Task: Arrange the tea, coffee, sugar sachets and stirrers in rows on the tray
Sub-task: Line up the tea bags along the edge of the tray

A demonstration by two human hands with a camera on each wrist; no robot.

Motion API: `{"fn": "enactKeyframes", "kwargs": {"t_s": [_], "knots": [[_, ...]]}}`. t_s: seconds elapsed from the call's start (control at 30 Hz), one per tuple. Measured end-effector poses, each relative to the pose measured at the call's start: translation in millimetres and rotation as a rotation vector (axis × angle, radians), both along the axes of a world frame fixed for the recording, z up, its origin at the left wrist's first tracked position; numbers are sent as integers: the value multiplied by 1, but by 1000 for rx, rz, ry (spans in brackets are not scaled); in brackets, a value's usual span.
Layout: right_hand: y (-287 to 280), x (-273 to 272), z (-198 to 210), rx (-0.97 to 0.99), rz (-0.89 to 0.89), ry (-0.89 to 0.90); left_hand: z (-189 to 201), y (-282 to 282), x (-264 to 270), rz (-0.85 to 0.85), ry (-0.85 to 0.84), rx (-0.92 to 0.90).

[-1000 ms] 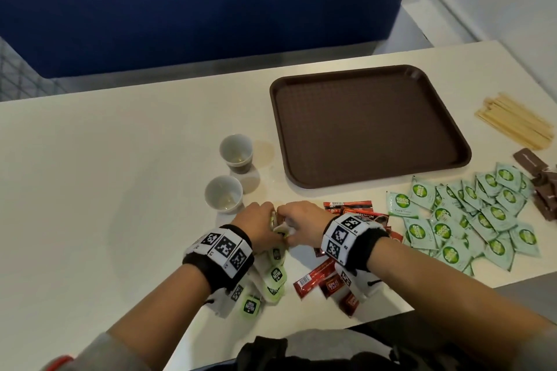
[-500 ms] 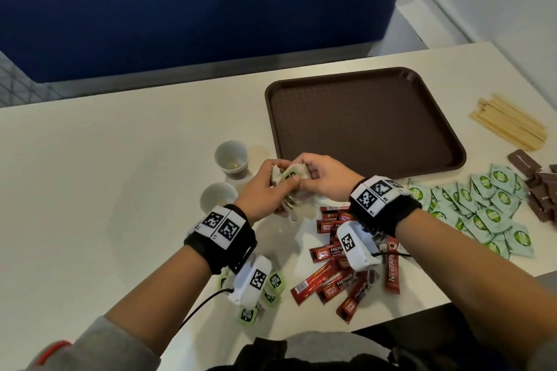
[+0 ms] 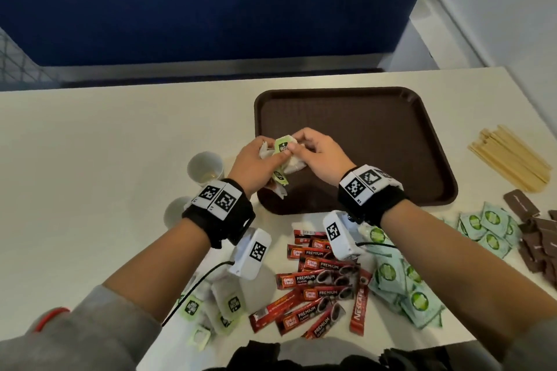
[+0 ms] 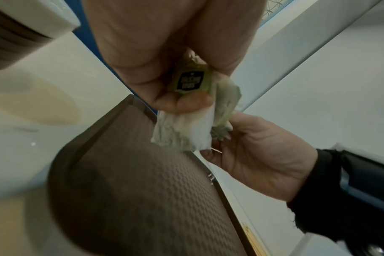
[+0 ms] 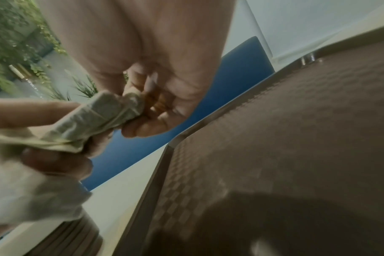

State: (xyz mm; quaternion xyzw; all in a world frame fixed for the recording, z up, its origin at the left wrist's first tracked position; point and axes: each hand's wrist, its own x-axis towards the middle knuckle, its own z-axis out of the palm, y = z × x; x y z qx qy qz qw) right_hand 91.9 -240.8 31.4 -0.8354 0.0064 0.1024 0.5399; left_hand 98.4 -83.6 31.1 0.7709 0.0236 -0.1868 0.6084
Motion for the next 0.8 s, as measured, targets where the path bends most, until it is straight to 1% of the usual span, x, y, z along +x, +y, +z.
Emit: {"fn": "enactKeyframes", "kwargs": {"t_s": [0.1,0.2,0.33,0.47,0.57,0.67,0.8], "knots": [[-9,15,3,32,0,-26,4,-9,12,31,6,10],[-15,32,6,-11,-30,-47,9,-15,23,66,37,-41],[-18,54,4,-10,-59,-56,16,-17,39,68,46,-72],[-20,79,2,29,-123,-73,19,-10,62,98,1,9],[-23,100,-3,71,-151,-42,16,-2,82,151,-10,63],[-25,122,-11,-27,-156,-32,14,4,101,177,-13,106],[-22,152,-28,-150,-178,5,12,6,123,203,-3,120]]}}
